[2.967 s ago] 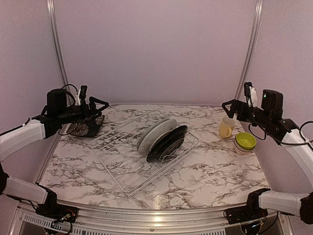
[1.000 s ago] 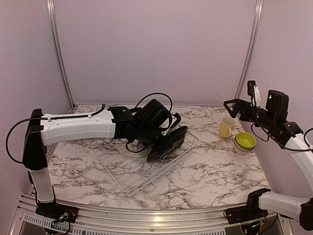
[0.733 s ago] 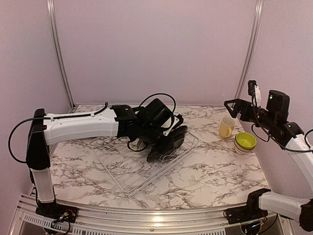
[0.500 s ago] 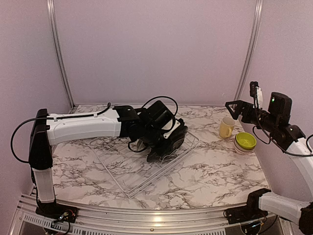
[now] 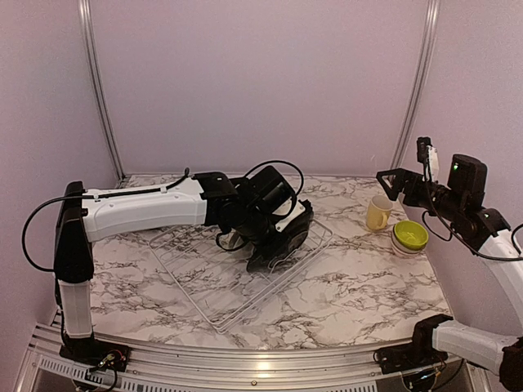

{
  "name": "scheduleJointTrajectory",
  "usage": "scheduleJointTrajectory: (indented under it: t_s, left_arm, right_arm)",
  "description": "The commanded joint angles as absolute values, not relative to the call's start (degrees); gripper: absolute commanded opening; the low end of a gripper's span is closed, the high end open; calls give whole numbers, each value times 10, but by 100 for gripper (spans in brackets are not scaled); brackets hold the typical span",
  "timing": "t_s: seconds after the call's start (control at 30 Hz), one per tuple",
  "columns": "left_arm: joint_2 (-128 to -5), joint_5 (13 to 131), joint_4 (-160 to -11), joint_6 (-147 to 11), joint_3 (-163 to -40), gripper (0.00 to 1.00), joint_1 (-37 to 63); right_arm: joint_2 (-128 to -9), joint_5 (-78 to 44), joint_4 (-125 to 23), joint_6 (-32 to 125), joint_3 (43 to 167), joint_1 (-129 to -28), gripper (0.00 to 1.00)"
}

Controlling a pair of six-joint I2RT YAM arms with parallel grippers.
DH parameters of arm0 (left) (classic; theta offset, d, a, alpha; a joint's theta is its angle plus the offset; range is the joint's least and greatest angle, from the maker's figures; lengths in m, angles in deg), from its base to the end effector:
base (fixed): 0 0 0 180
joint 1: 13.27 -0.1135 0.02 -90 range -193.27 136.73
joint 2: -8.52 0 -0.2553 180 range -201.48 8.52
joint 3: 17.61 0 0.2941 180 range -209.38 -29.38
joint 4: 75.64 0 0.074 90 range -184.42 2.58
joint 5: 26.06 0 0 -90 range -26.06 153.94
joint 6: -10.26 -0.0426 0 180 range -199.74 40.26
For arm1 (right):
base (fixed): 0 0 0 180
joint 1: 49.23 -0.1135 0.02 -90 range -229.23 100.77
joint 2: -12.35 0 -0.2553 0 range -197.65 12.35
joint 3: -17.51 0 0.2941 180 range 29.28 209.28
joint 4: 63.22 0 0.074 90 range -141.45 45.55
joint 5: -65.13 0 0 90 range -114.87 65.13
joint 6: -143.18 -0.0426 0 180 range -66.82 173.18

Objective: Unload the mixed dishes from the dish rack
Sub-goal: Grab the plate from the dish rack.

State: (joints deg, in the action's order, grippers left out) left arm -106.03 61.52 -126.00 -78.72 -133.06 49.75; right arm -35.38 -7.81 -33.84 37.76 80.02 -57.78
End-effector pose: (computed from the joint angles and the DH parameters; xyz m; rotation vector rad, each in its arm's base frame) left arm 0.2266 -0.4411 0.2618 1.2629 2.1395 -0.4420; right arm 0.2391 0.0486 0.3485 -0.1026 1.8482 0.5649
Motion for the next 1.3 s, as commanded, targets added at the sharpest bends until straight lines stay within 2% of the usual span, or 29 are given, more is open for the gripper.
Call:
scheduleJointTrajectory:
  t_s: [0.0, 0.87, 1.27]
  left_arm:
    - [-1057, 611, -1304, -835, -1339, 0, 502]
    - [-975, 615, -1267, -825, -1342, 0, 502]
    - [-929, 685, -1247, -801, -1359, 0, 492]
  right_arm:
    - [-356, -82, -345, 373, 809, -580, 99]
    - [-378, -72, -355, 373, 815, -580, 99]
    - [-387, -75, -345, 380, 825, -579, 99]
